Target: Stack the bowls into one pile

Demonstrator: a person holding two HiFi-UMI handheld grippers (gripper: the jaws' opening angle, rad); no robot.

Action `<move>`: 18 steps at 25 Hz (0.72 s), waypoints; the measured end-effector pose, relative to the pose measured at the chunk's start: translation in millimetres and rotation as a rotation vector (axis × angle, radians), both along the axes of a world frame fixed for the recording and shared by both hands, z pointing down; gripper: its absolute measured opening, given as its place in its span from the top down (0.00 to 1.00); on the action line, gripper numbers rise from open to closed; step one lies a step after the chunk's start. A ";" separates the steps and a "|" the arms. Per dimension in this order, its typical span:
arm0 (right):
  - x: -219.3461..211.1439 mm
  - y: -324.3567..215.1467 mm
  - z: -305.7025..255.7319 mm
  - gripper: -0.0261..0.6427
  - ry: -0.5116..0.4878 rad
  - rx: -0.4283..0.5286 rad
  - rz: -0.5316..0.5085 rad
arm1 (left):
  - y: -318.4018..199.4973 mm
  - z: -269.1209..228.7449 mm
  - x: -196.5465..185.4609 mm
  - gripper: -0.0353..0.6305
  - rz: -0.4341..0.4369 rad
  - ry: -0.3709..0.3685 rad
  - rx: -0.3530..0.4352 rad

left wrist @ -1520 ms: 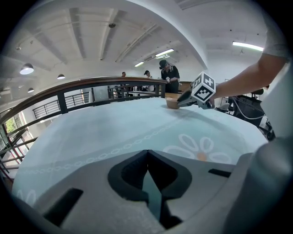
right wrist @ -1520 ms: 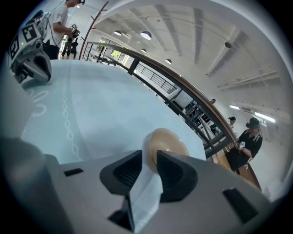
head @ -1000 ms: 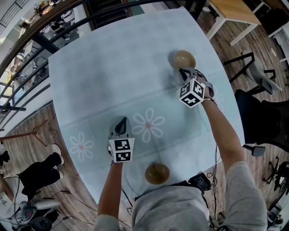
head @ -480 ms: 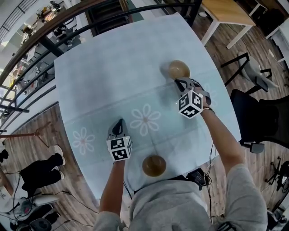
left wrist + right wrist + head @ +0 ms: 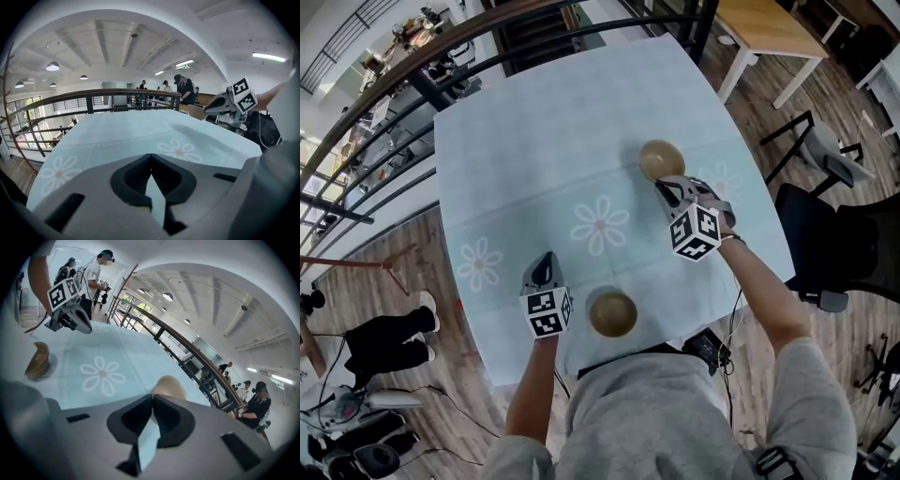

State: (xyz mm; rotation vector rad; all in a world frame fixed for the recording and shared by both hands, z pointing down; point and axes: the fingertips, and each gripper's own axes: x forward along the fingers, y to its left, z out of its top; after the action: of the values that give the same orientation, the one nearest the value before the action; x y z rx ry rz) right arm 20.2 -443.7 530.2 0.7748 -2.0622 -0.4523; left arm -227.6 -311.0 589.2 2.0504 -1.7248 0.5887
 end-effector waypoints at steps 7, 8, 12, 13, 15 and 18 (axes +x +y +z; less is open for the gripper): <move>-14.4 60.6 -22.0 0.91 -0.032 -0.007 -0.086 | 49.5 -18.7 12.8 0.92 -0.026 -0.016 0.007; -17.6 68.9 -24.4 0.91 -0.034 -0.004 -0.100 | 55.8 -21.3 15.3 0.92 -0.026 -0.015 0.009; -23.5 94.8 -35.0 0.91 -0.047 0.007 -0.153 | 69.3 -32.6 28.4 0.92 -0.024 -0.027 0.029; -24.8 101.5 -37.2 0.91 -0.048 0.009 -0.170 | 72.6 -35.1 31.2 0.92 -0.026 -0.028 0.034; -28.2 116.8 -41.5 0.91 -0.051 0.012 -0.206 | 81.3 -39.2 35.0 0.92 -0.036 -0.026 0.042; -34.2 141.8 -45.7 0.91 -0.059 0.010 -0.260 | 96.6 -40.6 37.9 0.92 -0.058 -0.011 0.039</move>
State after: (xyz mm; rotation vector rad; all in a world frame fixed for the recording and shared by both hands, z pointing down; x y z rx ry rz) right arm -14.0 -301.9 484.5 0.5323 -2.2282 -0.5894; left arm -189.7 -214.4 548.7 2.0195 -1.8085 0.5534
